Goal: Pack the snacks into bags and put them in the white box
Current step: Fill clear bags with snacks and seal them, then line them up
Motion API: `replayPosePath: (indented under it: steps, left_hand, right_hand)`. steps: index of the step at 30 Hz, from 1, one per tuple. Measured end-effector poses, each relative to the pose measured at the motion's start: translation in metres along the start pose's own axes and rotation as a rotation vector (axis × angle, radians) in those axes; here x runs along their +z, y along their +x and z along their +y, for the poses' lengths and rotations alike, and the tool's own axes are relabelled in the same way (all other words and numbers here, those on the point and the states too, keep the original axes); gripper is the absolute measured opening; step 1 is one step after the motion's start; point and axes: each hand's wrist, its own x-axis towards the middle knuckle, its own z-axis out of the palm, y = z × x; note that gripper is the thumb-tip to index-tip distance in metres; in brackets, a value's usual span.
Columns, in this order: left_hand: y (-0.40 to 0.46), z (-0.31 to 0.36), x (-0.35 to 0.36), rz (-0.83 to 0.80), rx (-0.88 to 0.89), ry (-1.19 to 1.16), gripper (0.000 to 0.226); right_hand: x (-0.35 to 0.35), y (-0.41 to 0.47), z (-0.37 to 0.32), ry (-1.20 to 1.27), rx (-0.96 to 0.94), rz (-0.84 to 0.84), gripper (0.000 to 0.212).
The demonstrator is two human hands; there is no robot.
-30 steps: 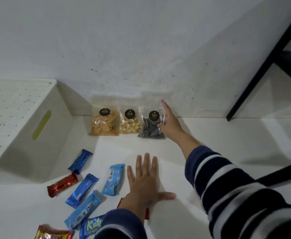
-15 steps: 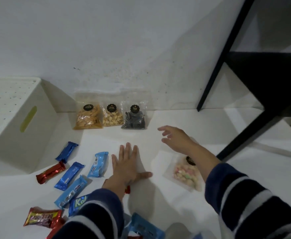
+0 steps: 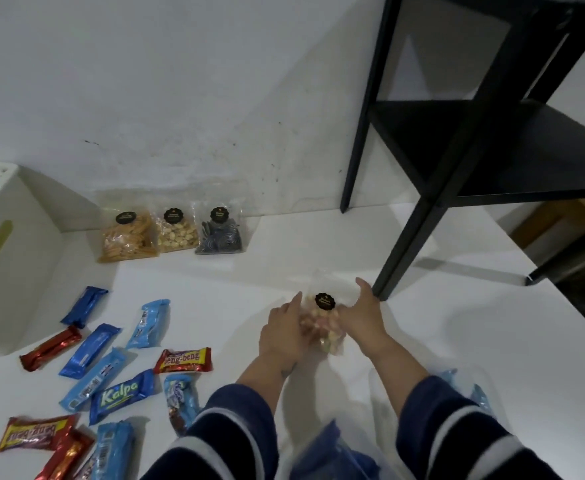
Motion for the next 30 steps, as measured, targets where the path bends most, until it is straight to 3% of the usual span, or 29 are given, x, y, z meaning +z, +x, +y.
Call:
replayPosePath:
  steps: [2,7,11,17,21,25,30]
  left_hand:
    - [-0.003,-0.004,0.004,0.022,-0.004,-0.113,0.080]
    - [-0.023,-0.015,0.008,0.104,0.008,-0.225,0.079]
    - [-0.043,-0.028,0.010,0.124,-0.018,-0.130,0.082]
    - [-0.069,-0.043,0.007,0.146,0.007,-0.188,0.092]
    - [-0.083,-0.046,0.011,0.164,0.036,-0.296,0.093]
    - [-0.092,-0.044,0.014,0.201,0.054,-0.241,0.095]
    - [-0.096,-0.047,0.015,0.234,0.054,-0.188,0.095]
  right_hand:
    - [0.000,0.008,0.002,0.062,0.060,0.073,0.066]
    - [-0.008,0.017,-0.003,0.192,0.104,0.049,0.048]
    - [-0.020,0.005,-0.015,-0.017,-0.040,-0.058,0.021]
    - [-0.037,-0.021,-0.039,-0.468,-0.341,-0.182,0.013]
    - [-0.038,-0.037,-0.041,-0.563,-0.377,-0.258,0.018]
    - [-0.033,-0.045,-0.034,-0.636,-0.357,-0.271,0.026]
    - [-0.034,-0.046,-0.028,-0.514,-0.363,-0.278,0.022]
